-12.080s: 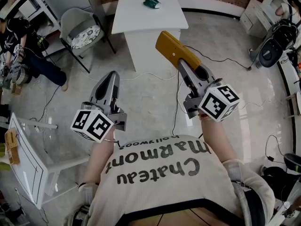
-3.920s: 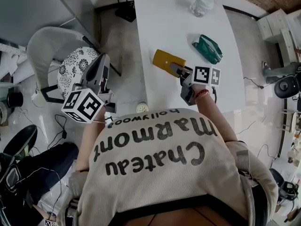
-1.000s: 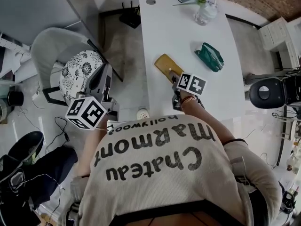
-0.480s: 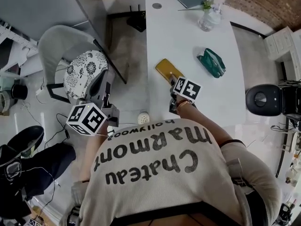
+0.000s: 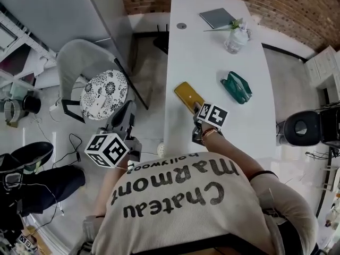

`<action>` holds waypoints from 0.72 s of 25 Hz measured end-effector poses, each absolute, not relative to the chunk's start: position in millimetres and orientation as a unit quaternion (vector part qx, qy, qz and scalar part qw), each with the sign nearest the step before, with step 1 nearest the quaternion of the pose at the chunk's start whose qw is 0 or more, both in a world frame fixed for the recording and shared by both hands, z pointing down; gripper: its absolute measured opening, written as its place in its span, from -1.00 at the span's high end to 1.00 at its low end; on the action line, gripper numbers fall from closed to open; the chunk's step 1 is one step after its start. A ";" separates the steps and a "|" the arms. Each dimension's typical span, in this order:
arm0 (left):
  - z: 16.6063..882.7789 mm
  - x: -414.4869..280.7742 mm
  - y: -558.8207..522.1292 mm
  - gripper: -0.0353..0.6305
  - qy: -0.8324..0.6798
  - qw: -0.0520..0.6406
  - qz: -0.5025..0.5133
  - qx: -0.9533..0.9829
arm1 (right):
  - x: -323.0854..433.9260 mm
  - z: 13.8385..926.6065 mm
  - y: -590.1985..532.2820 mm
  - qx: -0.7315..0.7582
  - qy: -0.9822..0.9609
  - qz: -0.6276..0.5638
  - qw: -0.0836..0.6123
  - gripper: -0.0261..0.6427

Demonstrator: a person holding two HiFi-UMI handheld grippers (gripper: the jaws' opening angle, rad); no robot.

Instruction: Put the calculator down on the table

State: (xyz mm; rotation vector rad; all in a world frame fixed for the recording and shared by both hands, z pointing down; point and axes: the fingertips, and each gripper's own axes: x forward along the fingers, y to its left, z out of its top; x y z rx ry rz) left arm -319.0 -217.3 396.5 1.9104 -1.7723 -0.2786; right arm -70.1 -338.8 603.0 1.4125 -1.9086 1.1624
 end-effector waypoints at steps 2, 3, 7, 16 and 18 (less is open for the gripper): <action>394.8 -299.3 -216.2 0.89 -0.648 0.261 -0.100 0.708 | -60.9 591.8 -336.0 0.504 -0.709 0.435 0.234 0.13; 394.3 -289.1 -216.5 0.89 -0.645 0.262 -0.100 0.711 | -55.5 584.9 -335.2 0.498 -0.713 0.440 0.224 0.27; 398.0 -253.1 -217.2 0.89 -0.646 0.260 -0.102 0.710 | -41.0 548.4 -334.1 0.461 -0.747 0.451 0.162 0.91; 329.5 -210.6 -297.5 0.89 -0.667 0.143 -0.102 0.724 | -20.6 302.3 -406.3 0.402 -0.906 0.133 -0.002 0.91; 304.1 -209.9 -310.3 0.89 -0.660 0.120 -0.128 0.731 | -12.1 277.5 -405.3 0.403 -0.913 0.066 0.007 0.91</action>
